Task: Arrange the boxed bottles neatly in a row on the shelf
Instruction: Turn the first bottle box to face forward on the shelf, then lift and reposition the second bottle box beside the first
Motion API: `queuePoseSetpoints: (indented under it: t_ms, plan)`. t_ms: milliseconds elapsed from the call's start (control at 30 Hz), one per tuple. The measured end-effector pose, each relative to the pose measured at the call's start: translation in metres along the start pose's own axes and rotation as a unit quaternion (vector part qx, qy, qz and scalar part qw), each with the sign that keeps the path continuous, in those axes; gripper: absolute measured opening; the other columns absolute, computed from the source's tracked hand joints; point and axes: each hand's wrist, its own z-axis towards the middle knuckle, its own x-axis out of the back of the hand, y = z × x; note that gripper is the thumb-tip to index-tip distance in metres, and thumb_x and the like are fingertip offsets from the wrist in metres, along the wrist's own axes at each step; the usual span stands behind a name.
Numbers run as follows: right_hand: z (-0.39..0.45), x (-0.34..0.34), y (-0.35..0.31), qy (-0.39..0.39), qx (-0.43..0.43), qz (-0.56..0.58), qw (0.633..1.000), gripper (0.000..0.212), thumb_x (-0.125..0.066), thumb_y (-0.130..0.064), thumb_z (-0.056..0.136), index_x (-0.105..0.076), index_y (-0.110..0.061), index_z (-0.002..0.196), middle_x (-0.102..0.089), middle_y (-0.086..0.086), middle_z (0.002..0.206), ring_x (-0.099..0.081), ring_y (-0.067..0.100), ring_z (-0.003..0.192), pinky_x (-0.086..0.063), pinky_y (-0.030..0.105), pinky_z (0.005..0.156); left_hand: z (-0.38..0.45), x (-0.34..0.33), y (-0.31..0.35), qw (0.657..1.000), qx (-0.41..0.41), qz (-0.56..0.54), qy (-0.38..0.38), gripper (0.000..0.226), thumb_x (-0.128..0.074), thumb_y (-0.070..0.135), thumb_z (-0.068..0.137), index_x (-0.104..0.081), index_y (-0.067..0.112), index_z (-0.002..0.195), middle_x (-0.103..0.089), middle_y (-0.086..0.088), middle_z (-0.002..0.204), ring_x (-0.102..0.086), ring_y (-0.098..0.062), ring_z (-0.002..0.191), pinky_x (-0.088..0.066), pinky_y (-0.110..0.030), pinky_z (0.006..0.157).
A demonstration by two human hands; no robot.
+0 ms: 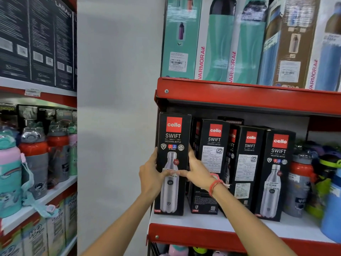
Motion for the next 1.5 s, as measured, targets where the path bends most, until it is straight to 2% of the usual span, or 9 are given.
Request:
queuePoseSetpoints:
  t_ms: [233, 367, 467, 533, 700, 967, 1100, 1367, 1500]
  plan:
    - [0.002, -0.008, 0.019, 0.058, -0.003, -0.024, 0.998, 0.104, -0.073, -0.018, 0.083, 0.002, -0.025, 0.154, -0.059, 0.004, 0.135, -0.057, 0.021, 0.121, -0.042, 0.032, 0.105, 0.004, -0.013, -0.015, 1.0, 0.013, -0.002, -0.023, 0.088, -0.084, 0.014, 0.069, -0.039, 0.02, 0.144, -0.067, -0.004, 0.126, -0.062, -0.022, 0.115, -0.05, -0.043, 0.1]
    - [-0.013, -0.008, 0.018, 0.242, 0.06, -0.045, 0.967, 0.064, -0.064, -0.047, 0.085, -0.045, -0.021, 0.141, -0.063, -0.008, 0.12, -0.065, 0.009, 0.095, -0.051, 0.025, 0.085, 0.0, -0.013, -0.025, 1.0, 0.015, -0.02, -0.01, 0.086, -0.084, 0.019, 0.069, -0.042, 0.026, 0.143, -0.066, 0.0, 0.126, -0.057, -0.005, 0.109, -0.047, -0.028, 0.097]
    - [-0.017, -0.009, 0.025, 0.411, 0.064, -0.121, 0.902, 0.058, -0.061, -0.038, 0.089, -0.045, -0.012, 0.138, -0.053, 0.011, 0.133, -0.053, 0.025, 0.116, -0.049, 0.036, 0.093, -0.005, -0.015, -0.028, 1.0, 0.004, 0.02, 0.016, 0.076, -0.081, 0.025, 0.074, -0.044, 0.025, 0.14, -0.064, 0.002, 0.128, -0.057, 0.0, 0.102, -0.041, -0.01, 0.085]
    - [-0.017, -0.01, 0.026, 0.453, -0.016, -0.168, 0.876, 0.077, -0.069, -0.035, 0.083, -0.033, -0.007, 0.145, -0.039, 0.021, 0.141, -0.041, 0.036, 0.121, -0.047, 0.049, 0.095, -0.007, -0.018, -0.025, 0.997, -0.018, 0.055, 0.046, 0.073, -0.077, 0.023, 0.078, -0.042, 0.022, 0.141, -0.051, 0.001, 0.143, -0.051, -0.012, 0.124, -0.036, -0.017, 0.099]
    - [-0.009, -0.009, 0.026, 0.359, -0.161, -0.172, 0.903, 0.116, -0.073, -0.047, 0.076, 0.008, -0.016, 0.152, -0.021, 0.026, 0.152, -0.041, 0.045, 0.124, -0.049, 0.054, 0.088, -0.012, -0.023, -0.003, 0.987, -0.094, 0.076, 0.103, 0.064, -0.072, 0.015, 0.083, -0.043, 0.02, 0.14, -0.032, -0.005, 0.152, -0.027, -0.018, 0.14, -0.033, -0.03, 0.106]
    - [-0.044, 0.011, 0.047, 0.366, -0.021, -0.068, 0.928, 0.123, -0.077, -0.052, 0.069, 0.014, -0.034, 0.15, -0.028, 0.021, 0.145, -0.044, 0.039, 0.124, -0.048, 0.042, 0.089, -0.024, -0.035, 0.024, 0.99, -0.137, -0.011, 0.013, 0.047, -0.07, 0.017, 0.085, -0.054, 0.023, 0.128, -0.056, 0.004, 0.124, -0.056, -0.002, 0.108, -0.049, -0.021, 0.094]
    - [-0.069, 0.036, 0.044, 0.337, 0.045, -0.033, 0.94, 0.124, -0.075, -0.061, 0.066, 0.019, -0.047, 0.145, -0.03, 0.009, 0.141, -0.051, 0.027, 0.114, -0.052, 0.044, 0.091, -0.025, -0.047, 0.036, 0.993, -0.104, -0.033, -0.053, 0.058, -0.072, 0.022, 0.083, -0.048, 0.019, 0.136, -0.057, 0.003, 0.13, -0.055, -0.005, 0.117, -0.045, -0.012, 0.093]
    - [-0.095, 0.084, 0.046, 0.214, 0.115, 0.015, 0.97, 0.124, -0.078, -0.063, 0.058, 0.01, -0.055, 0.145, -0.024, -0.025, 0.144, -0.022, -0.028, 0.123, -0.028, 0.024, 0.104, -0.016, -0.047, 0.046, 0.957, -0.007, -0.126, -0.261, 0.091, -0.078, 0.017, 0.077, -0.023, 0.032, 0.148, -0.049, -0.002, 0.142, -0.052, -0.018, 0.127, -0.049, -0.024, 0.097]
    - [-0.086, 0.101, 0.048, 0.104, 0.11, 0.055, 0.987, 0.122, -0.08, -0.055, 0.063, 0.008, -0.052, 0.146, -0.025, -0.026, 0.152, -0.032, -0.002, 0.139, -0.033, 0.035, 0.114, -0.019, -0.051, 0.048, 0.961, -0.023, -0.127, -0.244, 0.099, -0.08, 0.014, 0.074, -0.017, 0.053, 0.139, -0.049, 0.024, 0.131, -0.057, 0.001, 0.115, -0.053, -0.018, 0.087]
